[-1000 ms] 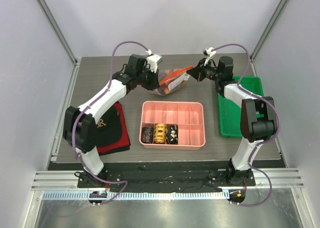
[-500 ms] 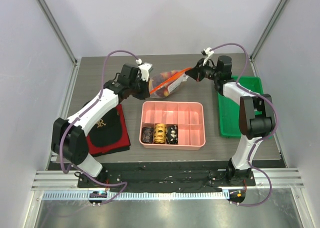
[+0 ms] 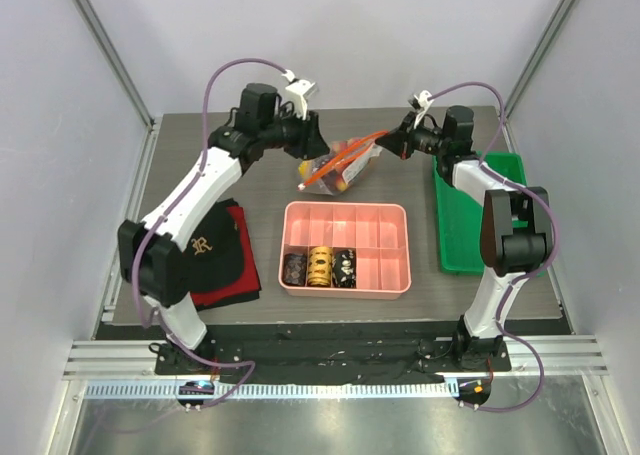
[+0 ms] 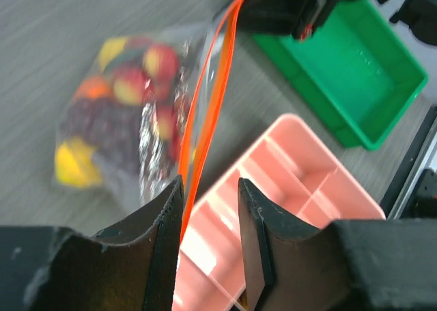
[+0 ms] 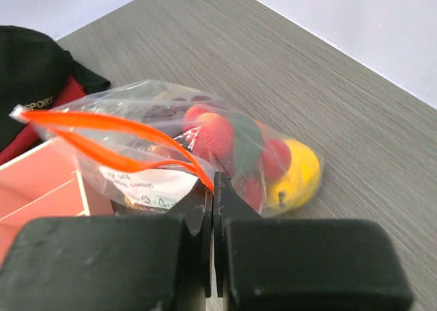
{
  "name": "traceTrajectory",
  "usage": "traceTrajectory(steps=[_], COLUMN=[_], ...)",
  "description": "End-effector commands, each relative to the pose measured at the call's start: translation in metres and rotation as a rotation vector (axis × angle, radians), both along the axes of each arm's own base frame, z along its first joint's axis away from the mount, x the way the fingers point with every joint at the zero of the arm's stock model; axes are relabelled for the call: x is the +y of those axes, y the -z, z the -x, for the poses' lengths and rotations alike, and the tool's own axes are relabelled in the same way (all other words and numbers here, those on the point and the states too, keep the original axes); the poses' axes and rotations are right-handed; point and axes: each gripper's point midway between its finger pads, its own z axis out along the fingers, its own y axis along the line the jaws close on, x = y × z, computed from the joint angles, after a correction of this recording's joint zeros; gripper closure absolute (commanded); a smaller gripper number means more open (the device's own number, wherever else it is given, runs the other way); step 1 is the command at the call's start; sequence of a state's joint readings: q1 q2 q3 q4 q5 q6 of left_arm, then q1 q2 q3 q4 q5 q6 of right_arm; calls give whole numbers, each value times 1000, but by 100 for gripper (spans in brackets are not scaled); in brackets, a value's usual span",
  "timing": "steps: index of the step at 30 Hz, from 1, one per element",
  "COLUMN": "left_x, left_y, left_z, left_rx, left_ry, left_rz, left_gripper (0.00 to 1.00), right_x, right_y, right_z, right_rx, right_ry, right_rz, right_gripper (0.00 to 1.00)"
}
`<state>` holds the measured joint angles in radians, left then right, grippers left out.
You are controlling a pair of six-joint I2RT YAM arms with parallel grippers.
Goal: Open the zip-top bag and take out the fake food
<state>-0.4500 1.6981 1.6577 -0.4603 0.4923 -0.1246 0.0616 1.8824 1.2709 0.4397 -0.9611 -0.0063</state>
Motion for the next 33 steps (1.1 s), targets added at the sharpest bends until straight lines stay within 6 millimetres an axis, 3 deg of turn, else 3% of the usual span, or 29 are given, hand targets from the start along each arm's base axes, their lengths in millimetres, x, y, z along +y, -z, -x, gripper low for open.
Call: traceTrajectory(steps=[1, 6, 11, 15, 21, 33], left_x=[-31, -45, -48, -49, -56, -68], left_y=[3, 22, 27, 24, 28, 55], left_z=[-26, -50, -65, -71, -78, -81], left_rx=[6, 5, -21, -34, -9, 17], left_ry=[56, 29, -16, -31, -49, -43], left_rz=[99, 71, 78, 90, 126, 55], left_gripper=[60, 56, 65, 67, 57, 68], right_x=[14, 16, 18, 20, 22, 22], right_y=[-39, -39, -41, -39, -37, -42], right_z=[2, 2, 3, 5, 6, 7], right_rx=[-146, -143, -146, -143, -140, -143], right_ry=[-87, -94, -105, -114, -122, -122], right_rz=[2, 2, 1, 0, 0, -2], right_gripper=[99, 99, 98, 99, 99, 99])
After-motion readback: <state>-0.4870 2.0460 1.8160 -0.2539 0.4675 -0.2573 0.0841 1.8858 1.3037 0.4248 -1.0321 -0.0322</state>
